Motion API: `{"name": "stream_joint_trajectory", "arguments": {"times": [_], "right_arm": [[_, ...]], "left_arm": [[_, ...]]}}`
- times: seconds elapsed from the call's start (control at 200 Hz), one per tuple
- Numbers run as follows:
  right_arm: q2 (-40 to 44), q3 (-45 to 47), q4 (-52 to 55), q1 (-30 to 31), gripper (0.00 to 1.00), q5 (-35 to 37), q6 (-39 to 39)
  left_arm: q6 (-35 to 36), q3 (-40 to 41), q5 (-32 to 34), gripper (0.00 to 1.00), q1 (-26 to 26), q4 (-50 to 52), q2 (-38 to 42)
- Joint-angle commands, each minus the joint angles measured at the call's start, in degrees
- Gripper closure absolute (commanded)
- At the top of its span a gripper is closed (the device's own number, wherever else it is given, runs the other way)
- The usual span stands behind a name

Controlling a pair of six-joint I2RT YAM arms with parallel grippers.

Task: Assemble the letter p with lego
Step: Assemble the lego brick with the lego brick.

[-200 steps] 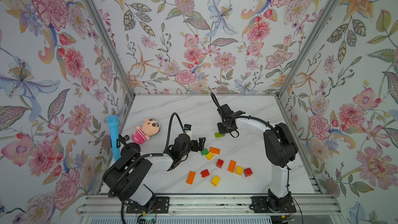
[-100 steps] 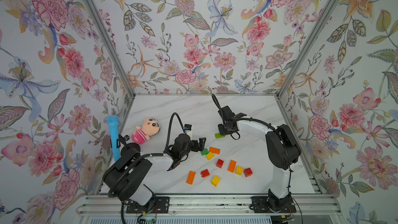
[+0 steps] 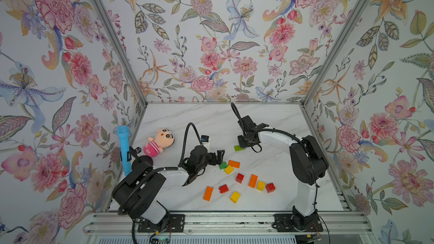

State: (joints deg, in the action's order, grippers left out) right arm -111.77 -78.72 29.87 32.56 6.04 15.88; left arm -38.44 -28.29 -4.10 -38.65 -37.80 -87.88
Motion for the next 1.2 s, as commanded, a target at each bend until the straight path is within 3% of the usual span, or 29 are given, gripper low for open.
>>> {"name": "stream_joint_trajectory", "arguments": {"times": [0.0,0.33,0.666,0.921,1.196], "right_arm": [[-3.40,1.86,1.89,0.75,1.00,0.73,0.72],[-6.94,2.96,0.84,-0.20,1.00,-3.87,0.18],[-6.96,0.84,5.17,0.92,1.00,-1.51,-0.31],[-3.97,0.60,9.89,1.72,1.00,0.41,1.06],[3.50,8.57,9.33,1.73,1.00,2.24,4.61]], "left_arm": [[-0.23,-1.06,0.84,0.01,-0.37,-0.67,-0.24],[0.29,-0.87,1.68,0.01,-0.43,0.04,0.22],[0.58,-0.78,2.40,0.01,-0.37,0.64,0.88],[0.58,-0.25,2.77,0.01,-0.37,0.66,1.51],[0.60,0.28,2.96,0.01,-0.37,0.25,1.48]]}}
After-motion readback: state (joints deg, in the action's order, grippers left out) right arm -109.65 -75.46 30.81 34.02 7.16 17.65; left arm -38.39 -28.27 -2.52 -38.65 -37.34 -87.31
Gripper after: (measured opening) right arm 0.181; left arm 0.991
